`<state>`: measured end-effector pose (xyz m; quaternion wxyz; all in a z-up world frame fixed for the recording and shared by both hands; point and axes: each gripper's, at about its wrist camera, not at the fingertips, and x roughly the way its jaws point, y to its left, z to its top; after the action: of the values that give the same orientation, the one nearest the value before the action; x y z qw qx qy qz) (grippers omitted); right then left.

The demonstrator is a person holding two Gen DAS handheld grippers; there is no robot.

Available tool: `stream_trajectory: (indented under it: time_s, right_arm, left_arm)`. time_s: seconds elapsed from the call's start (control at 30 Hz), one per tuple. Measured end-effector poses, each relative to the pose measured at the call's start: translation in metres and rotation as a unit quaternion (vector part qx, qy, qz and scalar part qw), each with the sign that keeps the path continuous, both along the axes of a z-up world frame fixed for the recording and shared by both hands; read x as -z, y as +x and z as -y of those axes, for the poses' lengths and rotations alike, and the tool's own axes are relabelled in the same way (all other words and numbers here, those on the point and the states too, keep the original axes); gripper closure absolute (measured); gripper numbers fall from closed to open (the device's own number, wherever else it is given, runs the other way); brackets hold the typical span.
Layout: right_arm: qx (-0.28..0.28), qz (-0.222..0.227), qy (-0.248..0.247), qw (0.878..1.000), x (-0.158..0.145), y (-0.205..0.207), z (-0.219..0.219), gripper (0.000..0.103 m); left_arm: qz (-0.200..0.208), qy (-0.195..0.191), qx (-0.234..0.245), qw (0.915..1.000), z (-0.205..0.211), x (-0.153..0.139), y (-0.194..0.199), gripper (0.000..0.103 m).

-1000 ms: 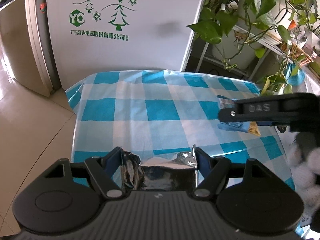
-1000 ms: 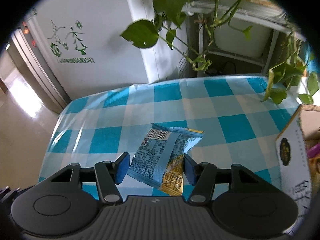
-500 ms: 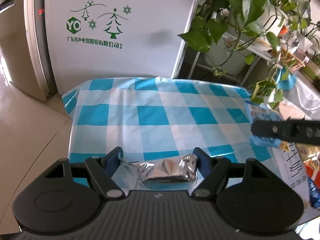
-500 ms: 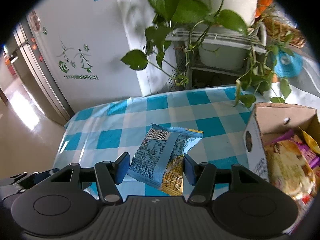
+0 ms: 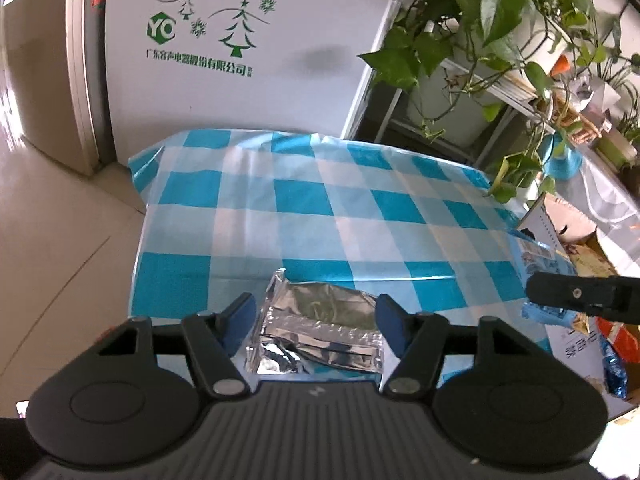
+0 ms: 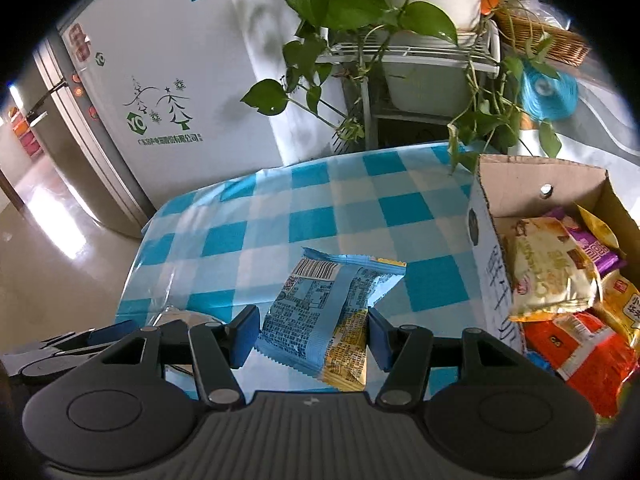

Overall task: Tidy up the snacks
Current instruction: 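Carry blue bag toward box with right tool while left tool holds foil bag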

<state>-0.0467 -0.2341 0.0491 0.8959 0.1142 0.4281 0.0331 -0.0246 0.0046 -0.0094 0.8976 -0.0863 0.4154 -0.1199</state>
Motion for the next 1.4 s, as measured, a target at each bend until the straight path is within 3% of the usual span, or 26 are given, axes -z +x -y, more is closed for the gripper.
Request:
stream_trajectory:
  time_s: [0.07, 0.17, 0.27, 0.37, 0.6, 0.7, 0.77, 0.87, 1.27, 1.4]
  right_arm:
    - [0.005, 0.001, 0.003, 1.0, -0.001, -0.002, 0.004, 0.04]
    - [0.014, 0.001, 0.01, 1.0, -0.001, -0.002, 0.008, 0.04]
    - [0.012, 0.001, 0.013, 1.0, -0.001, -0.003, 0.008, 0.04]
    - [0.008, 0.003, 0.016, 1.0, -0.002, -0.003, 0.007, 0.04]
    - [0.012, 0.005, 0.022, 1.0, -0.003, 0.001, 0.006, 0.039]
    - [0.012, 0.0, 0.021, 1.0, 0.0, 0.003, 0.005, 0.039]
    - [0.01, -0.003, 0.02, 1.0, 0.001, 0.005, 0.004, 0.039]
    - [0.008, -0.005, 0.019, 1.0, 0.003, 0.006, 0.004, 0.039]
    - [-0.002, -0.008, 0.009, 1.0, 0.004, 0.004, 0.002, 0.039]
    - [-0.013, -0.006, 0.003, 1.0, 0.003, 0.001, -0.001, 0.039]
  left_arm:
    - [-0.002, 0.003, 0.003, 1.0, -0.003, 0.001, 0.002, 0.023]
    - [-0.016, 0.007, 0.015, 0.9997, -0.002, 0.007, 0.007, 0.014]
    - [-0.025, 0.019, 0.04, 0.9987, 0.009, 0.014, 0.009, 0.013]
    - [-0.016, 0.06, 0.064, 0.996, 0.023, 0.017, 0.013, 0.011]
    - [-0.026, 0.098, 0.079, 0.9917, 0.048, 0.033, 0.023, 0.007]
    - [-0.007, 0.125, 0.074, 0.9894, 0.055, 0.038, 0.02, 0.01]
    - [0.001, 0.122, 0.067, 0.9903, 0.054, 0.036, 0.018, 0.022]
    - [-0.003, 0.098, 0.067, 0.9929, 0.05, 0.033, 0.017, 0.026]
    - [0.014, 0.061, 0.048, 0.9969, 0.04, 0.002, -0.002, 0.026]
    - [0.015, 0.065, 0.038, 0.9971, 0.036, -0.003, -0.008, 0.026]
